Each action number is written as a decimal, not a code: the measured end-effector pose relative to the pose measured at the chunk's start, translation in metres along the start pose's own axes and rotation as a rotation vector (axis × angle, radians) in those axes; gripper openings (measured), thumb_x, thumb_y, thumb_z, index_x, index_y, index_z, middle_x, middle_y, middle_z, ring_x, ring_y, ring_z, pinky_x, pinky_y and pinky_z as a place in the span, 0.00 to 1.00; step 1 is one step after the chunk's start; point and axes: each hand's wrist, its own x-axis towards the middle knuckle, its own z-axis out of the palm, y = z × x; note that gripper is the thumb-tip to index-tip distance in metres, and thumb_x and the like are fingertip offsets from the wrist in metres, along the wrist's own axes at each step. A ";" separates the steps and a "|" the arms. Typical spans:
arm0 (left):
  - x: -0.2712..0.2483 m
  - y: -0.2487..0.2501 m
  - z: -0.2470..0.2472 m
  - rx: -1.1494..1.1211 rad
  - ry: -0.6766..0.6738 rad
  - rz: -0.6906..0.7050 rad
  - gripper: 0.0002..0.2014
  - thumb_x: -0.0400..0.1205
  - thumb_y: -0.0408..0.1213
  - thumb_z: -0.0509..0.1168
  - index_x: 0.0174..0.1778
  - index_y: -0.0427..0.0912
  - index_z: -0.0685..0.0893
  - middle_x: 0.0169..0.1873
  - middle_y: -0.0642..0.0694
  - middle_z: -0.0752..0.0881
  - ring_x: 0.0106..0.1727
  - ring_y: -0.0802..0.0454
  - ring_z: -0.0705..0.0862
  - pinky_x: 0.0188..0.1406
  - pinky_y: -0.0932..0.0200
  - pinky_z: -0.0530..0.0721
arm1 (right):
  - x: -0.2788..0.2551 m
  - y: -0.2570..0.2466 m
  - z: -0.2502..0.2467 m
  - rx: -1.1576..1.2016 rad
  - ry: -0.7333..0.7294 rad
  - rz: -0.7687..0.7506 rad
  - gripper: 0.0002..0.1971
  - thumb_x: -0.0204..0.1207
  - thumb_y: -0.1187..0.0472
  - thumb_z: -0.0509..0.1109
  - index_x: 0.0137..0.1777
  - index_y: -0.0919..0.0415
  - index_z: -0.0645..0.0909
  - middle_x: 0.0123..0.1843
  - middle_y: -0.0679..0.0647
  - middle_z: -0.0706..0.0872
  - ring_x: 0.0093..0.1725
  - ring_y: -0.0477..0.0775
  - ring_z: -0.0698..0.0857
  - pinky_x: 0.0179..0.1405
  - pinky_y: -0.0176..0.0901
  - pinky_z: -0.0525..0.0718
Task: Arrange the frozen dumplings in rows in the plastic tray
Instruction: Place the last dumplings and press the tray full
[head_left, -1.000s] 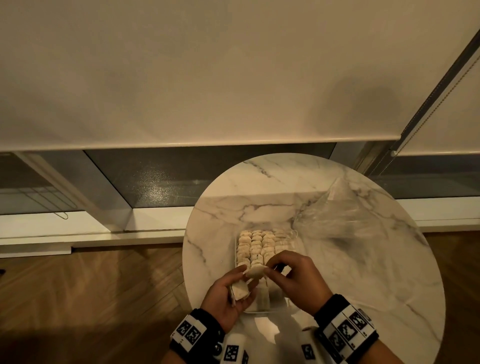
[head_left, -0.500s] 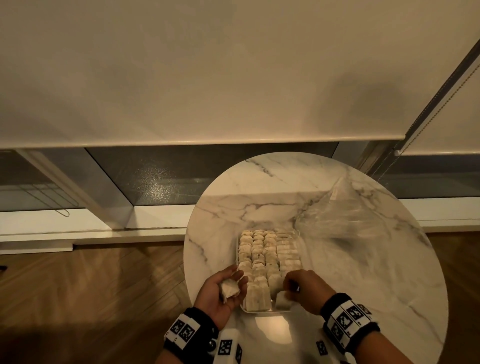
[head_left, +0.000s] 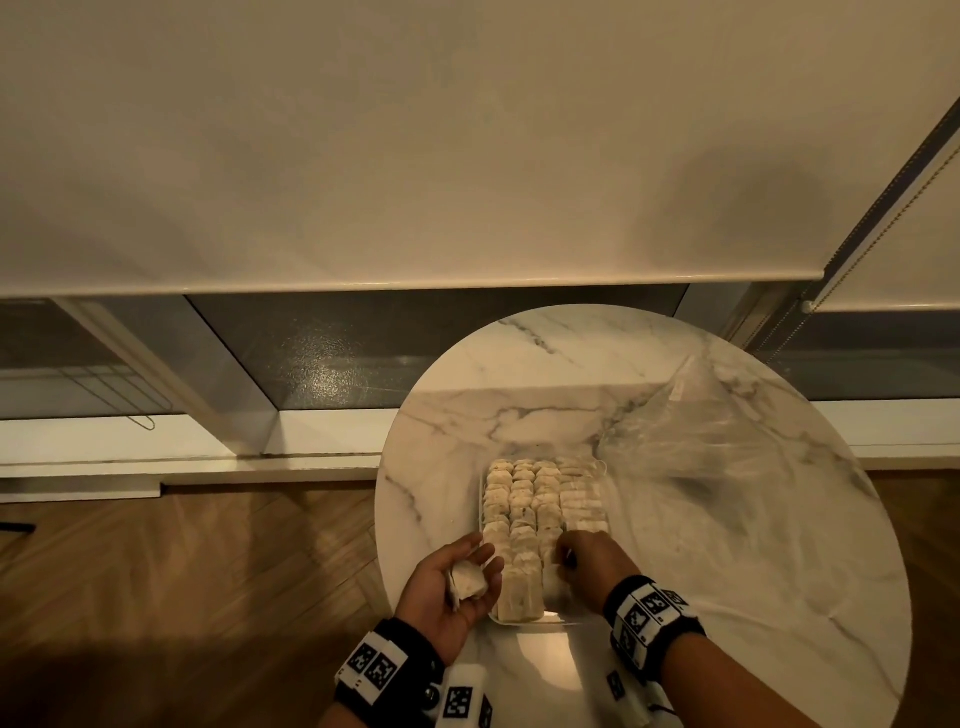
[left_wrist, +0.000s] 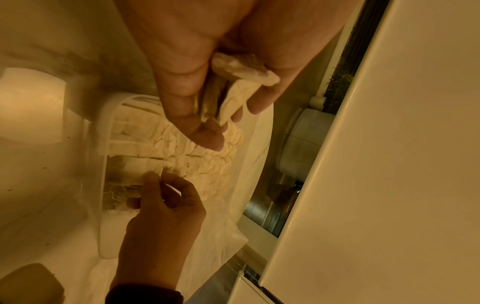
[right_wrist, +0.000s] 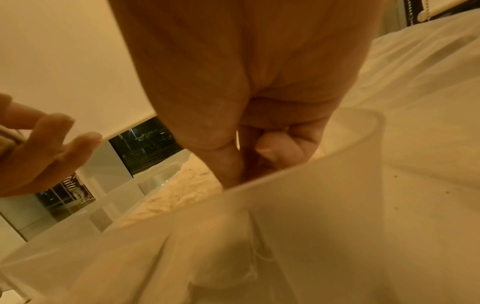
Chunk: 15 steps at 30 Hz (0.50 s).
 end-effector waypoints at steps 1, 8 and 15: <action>-0.001 0.000 0.000 -0.002 0.001 -0.001 0.19 0.68 0.32 0.71 0.55 0.33 0.85 0.47 0.36 0.87 0.44 0.40 0.86 0.31 0.52 0.88 | 0.000 0.000 0.000 0.004 0.003 -0.001 0.06 0.79 0.56 0.69 0.52 0.48 0.85 0.55 0.51 0.88 0.54 0.52 0.86 0.58 0.42 0.84; -0.002 -0.004 0.000 -0.018 -0.016 -0.003 0.20 0.74 0.33 0.71 0.63 0.33 0.85 0.52 0.35 0.88 0.51 0.38 0.88 0.38 0.50 0.89 | -0.014 -0.006 -0.008 0.047 0.115 -0.066 0.13 0.77 0.47 0.68 0.61 0.44 0.82 0.59 0.45 0.82 0.56 0.48 0.83 0.55 0.43 0.83; -0.006 -0.005 0.004 -0.044 -0.139 -0.043 0.23 0.78 0.32 0.68 0.71 0.32 0.80 0.68 0.32 0.83 0.61 0.36 0.84 0.40 0.47 0.89 | -0.063 -0.054 -0.033 0.205 0.191 -0.564 0.15 0.74 0.35 0.70 0.57 0.38 0.84 0.52 0.33 0.80 0.54 0.35 0.75 0.53 0.32 0.76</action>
